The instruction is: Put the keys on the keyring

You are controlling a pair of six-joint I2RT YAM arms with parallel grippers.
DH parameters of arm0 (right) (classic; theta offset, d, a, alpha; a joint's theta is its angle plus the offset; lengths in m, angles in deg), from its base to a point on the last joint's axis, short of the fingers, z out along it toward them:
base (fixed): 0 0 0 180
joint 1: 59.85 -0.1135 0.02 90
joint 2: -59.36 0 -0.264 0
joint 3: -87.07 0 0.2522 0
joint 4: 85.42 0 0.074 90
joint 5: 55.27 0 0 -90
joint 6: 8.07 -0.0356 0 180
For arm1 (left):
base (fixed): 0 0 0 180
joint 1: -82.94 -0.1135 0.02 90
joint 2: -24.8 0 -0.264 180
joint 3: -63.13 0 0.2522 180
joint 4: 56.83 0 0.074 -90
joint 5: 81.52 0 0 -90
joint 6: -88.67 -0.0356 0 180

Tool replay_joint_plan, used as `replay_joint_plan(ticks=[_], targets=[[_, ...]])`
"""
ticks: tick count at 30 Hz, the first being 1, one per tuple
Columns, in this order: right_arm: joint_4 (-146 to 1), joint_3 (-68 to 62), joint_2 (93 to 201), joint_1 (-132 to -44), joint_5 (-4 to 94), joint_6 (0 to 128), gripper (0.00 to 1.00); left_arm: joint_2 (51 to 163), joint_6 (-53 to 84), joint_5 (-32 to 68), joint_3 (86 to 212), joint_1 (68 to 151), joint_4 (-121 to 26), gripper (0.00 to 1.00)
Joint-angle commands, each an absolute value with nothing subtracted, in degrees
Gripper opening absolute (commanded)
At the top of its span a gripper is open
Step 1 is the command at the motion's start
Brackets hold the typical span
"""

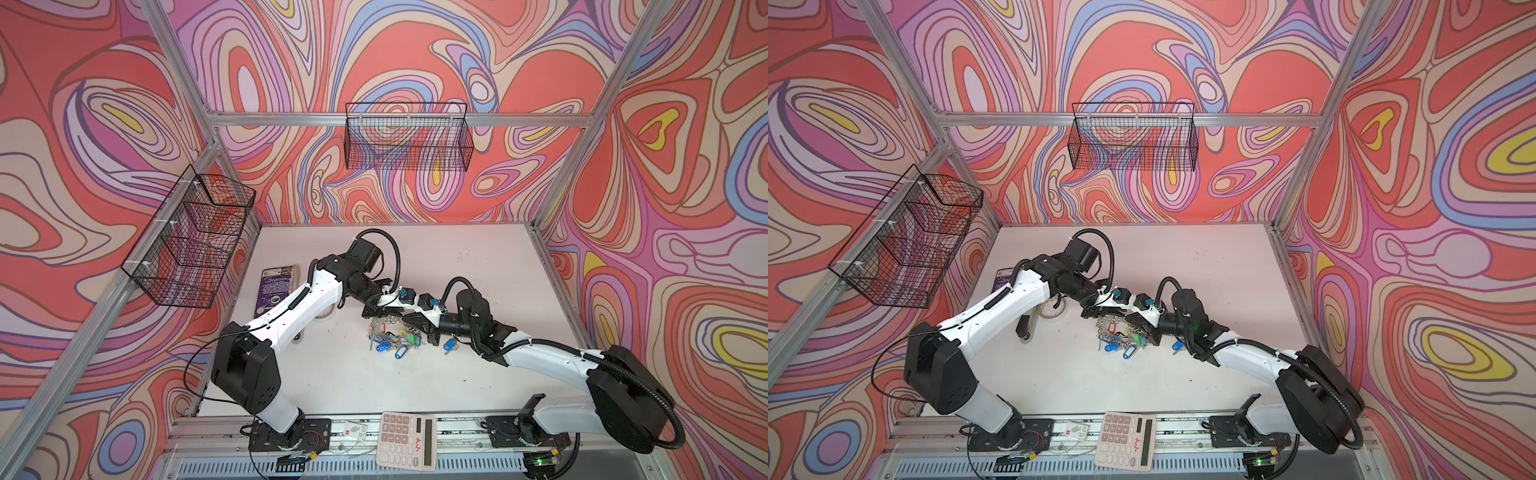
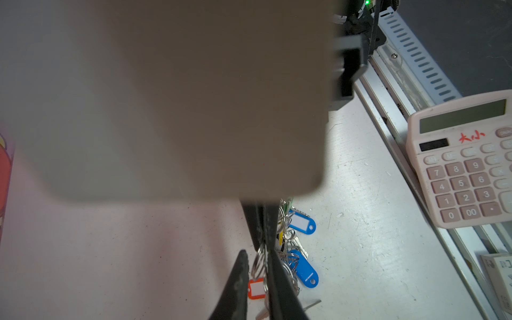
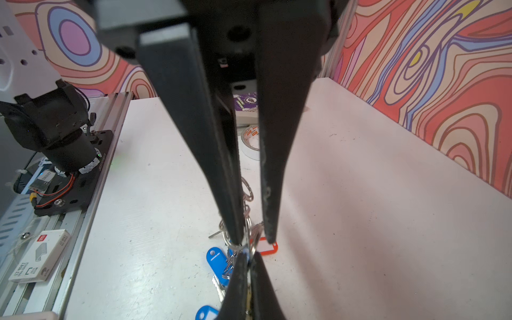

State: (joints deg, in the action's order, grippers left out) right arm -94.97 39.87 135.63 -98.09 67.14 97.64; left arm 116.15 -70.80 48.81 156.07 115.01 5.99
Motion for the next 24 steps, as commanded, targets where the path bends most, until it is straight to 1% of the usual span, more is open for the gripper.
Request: replay_joint_plan(ticks=[1, 4, 6, 8, 9, 10, 12, 15, 16, 18, 19, 24], targets=[[-101.16, 37.92, 133.72, -98.29, 68.26, 98.56, 0.00, 116.04, -73.17, 43.93, 153.87, 116.60, 7.47, 0.22], [-101.92, 38.23, 133.55, -98.17, 68.57, 98.30, 0.00, 115.87, -73.80, 44.05, 152.98, 116.47, 6.73, 0.23], [-102.45, 38.56, 133.53, -98.13, 68.81, 97.94, 0.00, 115.44, -72.76, 45.95, 151.94, 115.29, 4.46, 0.22], [-102.47, 38.75, 133.54, -98.09, 68.92, 97.85, 0.00, 114.78, -68.58, 52.12, 151.69, 111.63, 0.59, 0.19], [-102.42, 38.85, 133.44, -98.13, 68.92, 97.94, 0.00, 114.08, -66.95, 55.20, 151.37, 109.68, -1.60, 0.19], [-102.17, 38.85, 133.38, -98.09, 68.92, 98.12, 0.00, 113.06, -66.40, 56.05, 150.69, 108.65, -3.21, 0.20], [-102.07, 38.85, 133.28, -98.13, 68.94, 98.19, 0.00, 111.97, -67.66, 52.40, 149.21, 108.36, -5.70, 0.24], [-102.16, 38.72, 133.01, -98.13, 69.10, 98.26, 0.00, 114.98, -70.68, 48.44, 151.26, 108.39, -0.38, 0.25], [-102.19, 38.80, 132.93, -98.09, 69.10, 98.28, 0.00, 115.70, -70.73, 49.10, 151.41, 108.34, 1.20, 0.26], [-102.51, 38.94, 132.88, -98.09, 68.92, 98.33, 0.00, 115.20, -69.26, 49.74, 148.27, 108.35, -2.22, 0.29], [-102.49, 38.94, 132.93, -98.10, 68.83, 98.44, 0.00, 114.89, -68.25, 49.61, 146.82, 108.34, -4.20, 0.29], [-103.07, 39.18, 133.90, -97.83, 68.06, 98.55, 0.00, 112.67, -66.04, 51.33, 144.31, 110.44, -2.46, 0.31]])
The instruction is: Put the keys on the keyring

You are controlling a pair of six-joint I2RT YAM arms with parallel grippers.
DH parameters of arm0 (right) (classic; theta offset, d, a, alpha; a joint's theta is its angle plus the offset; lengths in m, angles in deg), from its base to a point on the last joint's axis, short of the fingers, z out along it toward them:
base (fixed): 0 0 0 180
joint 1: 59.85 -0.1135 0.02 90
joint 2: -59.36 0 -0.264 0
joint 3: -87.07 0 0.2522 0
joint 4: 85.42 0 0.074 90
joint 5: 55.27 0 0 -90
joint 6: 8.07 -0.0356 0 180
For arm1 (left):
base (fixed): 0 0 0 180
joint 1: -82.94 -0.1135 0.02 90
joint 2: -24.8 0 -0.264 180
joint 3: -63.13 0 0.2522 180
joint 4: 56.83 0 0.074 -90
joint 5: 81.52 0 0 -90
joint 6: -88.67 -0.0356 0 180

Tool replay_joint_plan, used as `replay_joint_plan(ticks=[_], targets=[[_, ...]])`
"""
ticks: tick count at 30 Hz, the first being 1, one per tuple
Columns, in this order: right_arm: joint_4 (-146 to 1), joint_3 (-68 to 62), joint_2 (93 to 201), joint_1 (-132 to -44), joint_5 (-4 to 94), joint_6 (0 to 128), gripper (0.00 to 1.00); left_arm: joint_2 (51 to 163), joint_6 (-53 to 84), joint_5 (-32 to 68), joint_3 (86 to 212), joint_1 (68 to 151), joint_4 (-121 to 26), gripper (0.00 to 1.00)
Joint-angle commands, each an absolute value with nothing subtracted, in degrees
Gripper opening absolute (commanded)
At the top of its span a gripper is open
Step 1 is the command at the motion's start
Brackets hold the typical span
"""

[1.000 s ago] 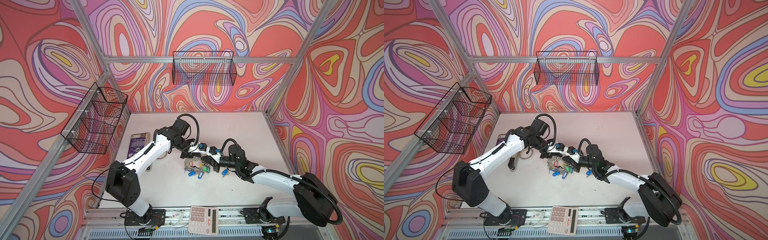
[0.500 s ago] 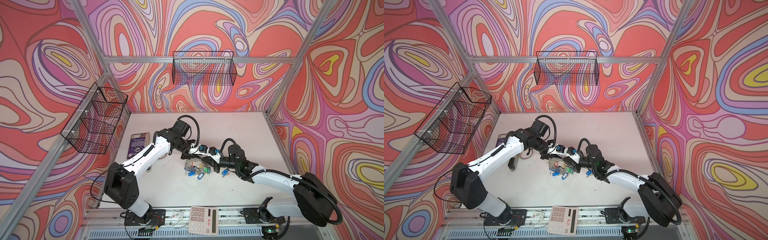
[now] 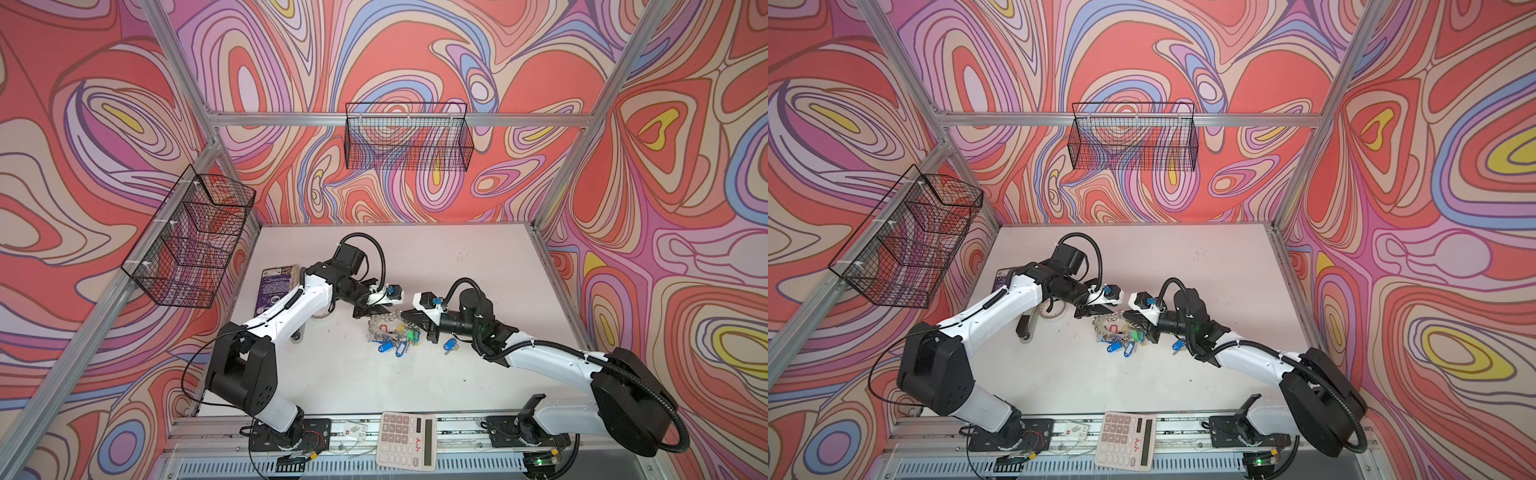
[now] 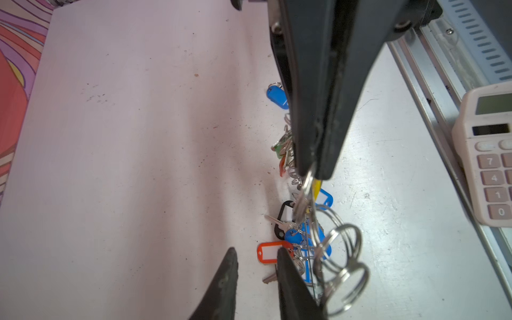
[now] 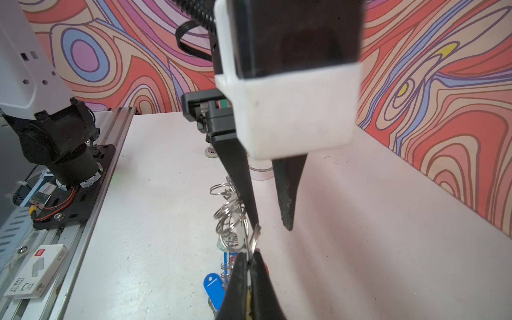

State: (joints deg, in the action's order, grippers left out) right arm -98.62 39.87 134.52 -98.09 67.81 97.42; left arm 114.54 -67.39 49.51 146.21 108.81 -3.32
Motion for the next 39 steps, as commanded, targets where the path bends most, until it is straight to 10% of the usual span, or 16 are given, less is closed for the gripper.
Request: replay_joint_plan(ticks=[1, 33, 39], targets=[[-103.81, 39.37, 134.28, -97.87, 67.99, 98.25, 0.00, 111.55, -65.13, 51.70, 142.69, 111.00, -3.48, 0.31], [-112.10, 45.09, 136.31, -97.82, 70.71, 91.27, 0.00, 101.17, -50.42, 49.41, 127.13, 113.26, -30.43, 0.41], [-111.92, 45.09, 135.93, -97.81, 70.59, 91.25, 0.00, 102.67, -53.83, 51.97, 130.39, 113.26, -24.15, 0.29]])
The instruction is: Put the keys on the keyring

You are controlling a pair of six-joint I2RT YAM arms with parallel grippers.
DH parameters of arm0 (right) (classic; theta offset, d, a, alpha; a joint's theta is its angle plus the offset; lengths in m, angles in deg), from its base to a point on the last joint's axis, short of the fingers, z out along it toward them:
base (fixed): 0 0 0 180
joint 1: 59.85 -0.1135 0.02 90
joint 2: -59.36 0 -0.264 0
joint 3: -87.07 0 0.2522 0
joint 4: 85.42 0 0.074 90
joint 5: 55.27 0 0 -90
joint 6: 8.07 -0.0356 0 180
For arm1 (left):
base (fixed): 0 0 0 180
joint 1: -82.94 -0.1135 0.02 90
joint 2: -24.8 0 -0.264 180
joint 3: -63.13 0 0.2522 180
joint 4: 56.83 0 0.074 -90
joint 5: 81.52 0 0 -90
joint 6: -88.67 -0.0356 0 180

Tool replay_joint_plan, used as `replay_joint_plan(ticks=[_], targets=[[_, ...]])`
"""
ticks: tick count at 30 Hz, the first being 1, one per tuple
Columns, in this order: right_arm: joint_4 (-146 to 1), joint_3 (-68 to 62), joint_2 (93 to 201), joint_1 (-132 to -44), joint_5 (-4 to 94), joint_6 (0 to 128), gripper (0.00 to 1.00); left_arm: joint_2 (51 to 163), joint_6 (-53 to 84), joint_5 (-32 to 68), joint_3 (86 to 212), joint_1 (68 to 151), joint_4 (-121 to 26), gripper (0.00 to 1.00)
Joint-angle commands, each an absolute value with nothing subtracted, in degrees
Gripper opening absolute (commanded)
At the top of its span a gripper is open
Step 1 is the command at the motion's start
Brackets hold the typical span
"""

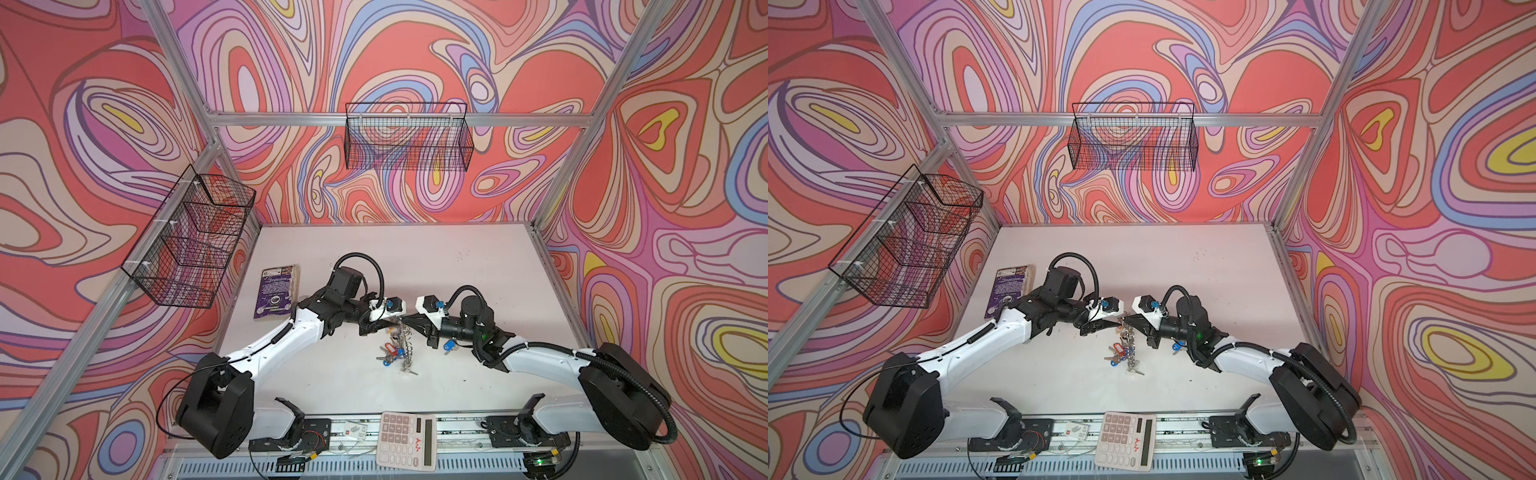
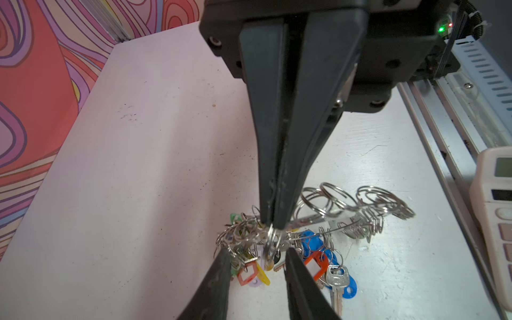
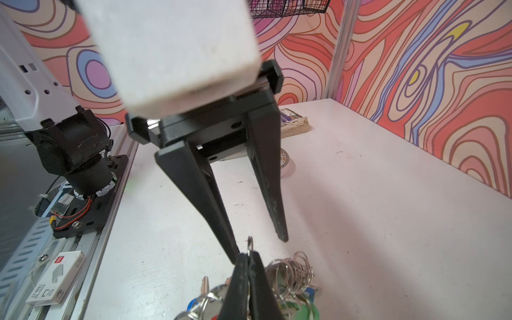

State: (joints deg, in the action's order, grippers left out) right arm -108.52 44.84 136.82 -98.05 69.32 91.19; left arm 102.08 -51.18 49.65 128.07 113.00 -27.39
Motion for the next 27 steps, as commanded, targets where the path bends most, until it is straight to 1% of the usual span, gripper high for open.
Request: replay_joint_plan(ticks=[1, 4, 11, 18, 20, 25, 26, 27], targets=[[-111.89, 45.01, 135.95, -97.82, 70.59, 91.25, 0.00, 102.76, -54.20, 52.03, 130.59, 113.26, -23.60, 0.26], [-111.83, 44.92, 136.09, -97.82, 70.59, 91.30, 0.00, 102.60, -54.23, 52.52, 130.64, 113.34, -23.26, 0.19], [-111.57, 44.83, 136.06, -97.83, 70.33, 91.42, 0.00, 103.28, -54.85, 53.21, 131.38, 113.92, -21.13, 0.13], [-111.39, 44.83, 136.08, -97.82, 70.15, 91.47, 0.00, 103.11, -53.07, 53.65, 131.17, 114.23, -22.55, 0.07], [-111.31, 44.92, 135.98, -97.82, 69.98, 91.51, 0.00, 103.12, -52.52, 53.61, 131.21, 114.32, -22.51, 0.01], [-111.30, 45.17, 135.63, -97.84, 69.23, 91.44, 0.00, 102.72, -51.42, 51.79, 133.06, 114.49, -19.76, 0.00], [-111.30, 45.51, 135.11, -97.82, 68.58, 91.18, 0.04, 102.55, -52.12, 51.03, 133.91, 114.58, -17.73, 0.00], [-111.30, 45.97, 134.35, -97.80, 67.72, 90.95, 0.10, 102.34, -52.62, 50.08, 134.61, 114.74, -15.88, 0.00]])
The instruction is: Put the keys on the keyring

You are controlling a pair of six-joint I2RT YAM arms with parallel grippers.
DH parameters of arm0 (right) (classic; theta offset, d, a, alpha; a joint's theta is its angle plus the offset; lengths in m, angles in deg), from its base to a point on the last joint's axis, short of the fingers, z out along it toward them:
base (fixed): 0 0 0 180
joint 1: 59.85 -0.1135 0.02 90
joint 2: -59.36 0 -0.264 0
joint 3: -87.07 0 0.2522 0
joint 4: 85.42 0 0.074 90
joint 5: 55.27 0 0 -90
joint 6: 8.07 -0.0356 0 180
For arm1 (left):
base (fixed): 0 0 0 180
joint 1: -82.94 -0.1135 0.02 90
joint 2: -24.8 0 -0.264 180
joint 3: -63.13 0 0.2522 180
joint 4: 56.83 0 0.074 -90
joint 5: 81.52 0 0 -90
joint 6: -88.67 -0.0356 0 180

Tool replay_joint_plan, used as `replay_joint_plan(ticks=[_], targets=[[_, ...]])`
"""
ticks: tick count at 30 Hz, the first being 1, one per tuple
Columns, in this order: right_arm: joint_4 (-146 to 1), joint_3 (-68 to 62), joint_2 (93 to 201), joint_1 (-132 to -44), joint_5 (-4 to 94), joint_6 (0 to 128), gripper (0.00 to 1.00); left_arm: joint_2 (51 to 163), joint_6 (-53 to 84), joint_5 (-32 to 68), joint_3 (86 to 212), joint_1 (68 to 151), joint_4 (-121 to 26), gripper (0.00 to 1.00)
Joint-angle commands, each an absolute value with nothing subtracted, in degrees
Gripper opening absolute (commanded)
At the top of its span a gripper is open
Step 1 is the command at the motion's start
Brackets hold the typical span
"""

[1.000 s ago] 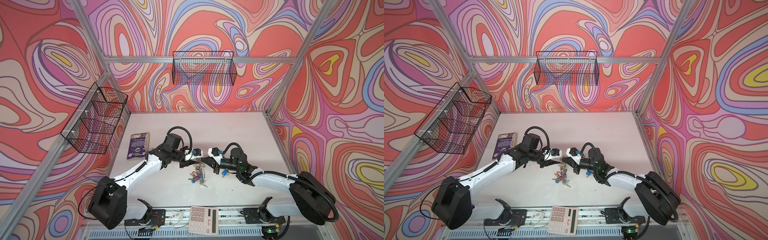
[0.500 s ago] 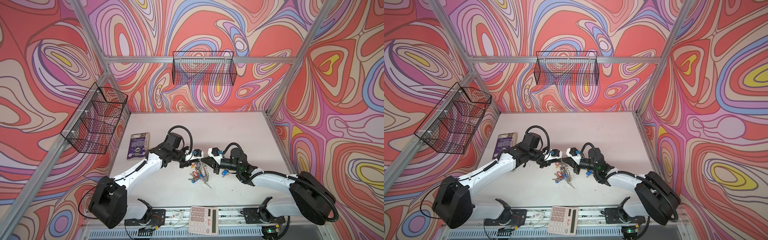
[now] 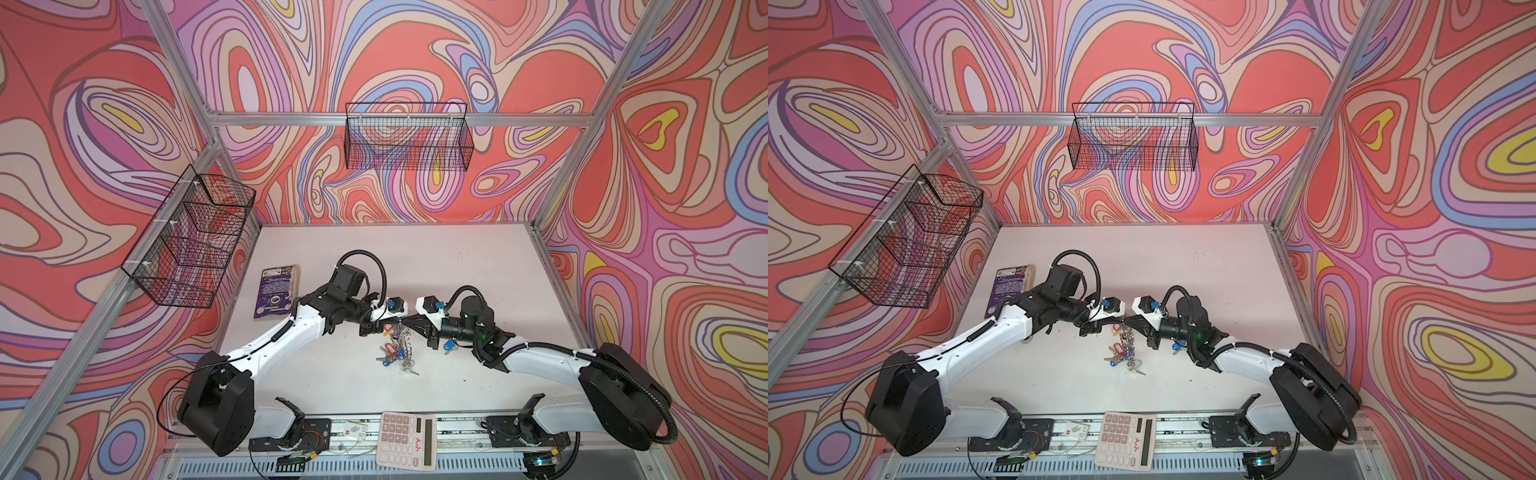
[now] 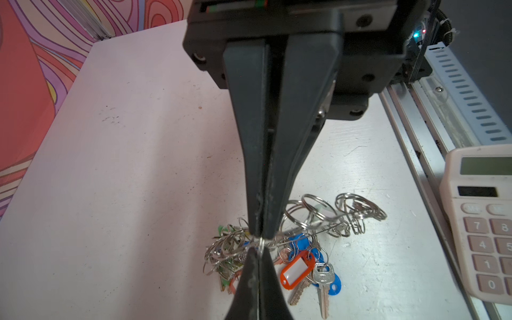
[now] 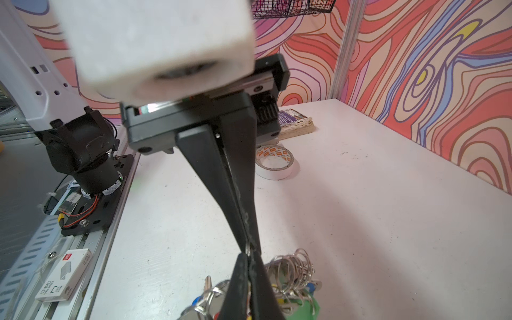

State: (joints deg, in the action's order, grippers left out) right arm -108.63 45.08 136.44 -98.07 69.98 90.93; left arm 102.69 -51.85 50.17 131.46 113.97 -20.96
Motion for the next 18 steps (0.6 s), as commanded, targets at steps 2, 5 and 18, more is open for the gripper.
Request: replay_joint_plan(ticks=[2, 5, 18], targets=[[-111.95, 47.69, 131.88, -97.83, 65.34, 90.42, 0.17, 101.60, -53.68, 48.30, 136.30, 115.01, -11.45, 0.00], [-112.78, 50.46, 127.78, -97.70, 61.59, 89.60, 0.28, 100.83, -55.98, 46.16, 139.03, 115.71, -4.40, 0.00], [-107.90, 50.41, 125.02, -97.71, 59.94, 86.59, 0.36, 104.28, -54.46, 35.51, 151.50, 120.22, 13.57, 0.00]])
